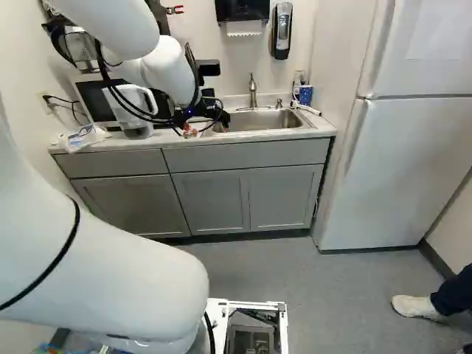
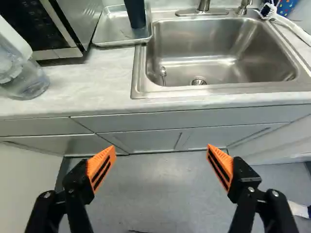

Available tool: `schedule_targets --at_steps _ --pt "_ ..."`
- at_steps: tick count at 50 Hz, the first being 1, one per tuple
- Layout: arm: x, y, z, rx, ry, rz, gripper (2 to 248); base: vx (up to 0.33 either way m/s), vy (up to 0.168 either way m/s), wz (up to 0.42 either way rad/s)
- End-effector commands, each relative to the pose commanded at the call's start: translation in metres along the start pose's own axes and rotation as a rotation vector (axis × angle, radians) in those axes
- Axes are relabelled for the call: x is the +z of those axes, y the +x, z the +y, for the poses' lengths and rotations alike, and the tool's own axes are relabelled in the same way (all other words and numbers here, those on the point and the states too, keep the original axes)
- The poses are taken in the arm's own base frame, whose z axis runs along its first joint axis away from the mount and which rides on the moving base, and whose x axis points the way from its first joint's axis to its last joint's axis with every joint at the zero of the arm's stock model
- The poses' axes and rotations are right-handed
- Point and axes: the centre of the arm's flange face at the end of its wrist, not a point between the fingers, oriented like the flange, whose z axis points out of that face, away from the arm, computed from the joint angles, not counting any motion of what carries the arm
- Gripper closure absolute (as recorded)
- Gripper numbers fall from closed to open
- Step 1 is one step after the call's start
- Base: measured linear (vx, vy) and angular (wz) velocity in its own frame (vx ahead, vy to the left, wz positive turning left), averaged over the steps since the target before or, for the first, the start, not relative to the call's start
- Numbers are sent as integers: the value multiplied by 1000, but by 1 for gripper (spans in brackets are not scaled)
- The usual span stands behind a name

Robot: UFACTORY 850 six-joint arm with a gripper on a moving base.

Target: Rinse the cup and place it in the tray

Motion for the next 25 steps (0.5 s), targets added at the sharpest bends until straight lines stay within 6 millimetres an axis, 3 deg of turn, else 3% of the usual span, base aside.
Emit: schedule_targets --at_steps 25 --pt "22 -40 5 5 -34 70 3 0 0 0"
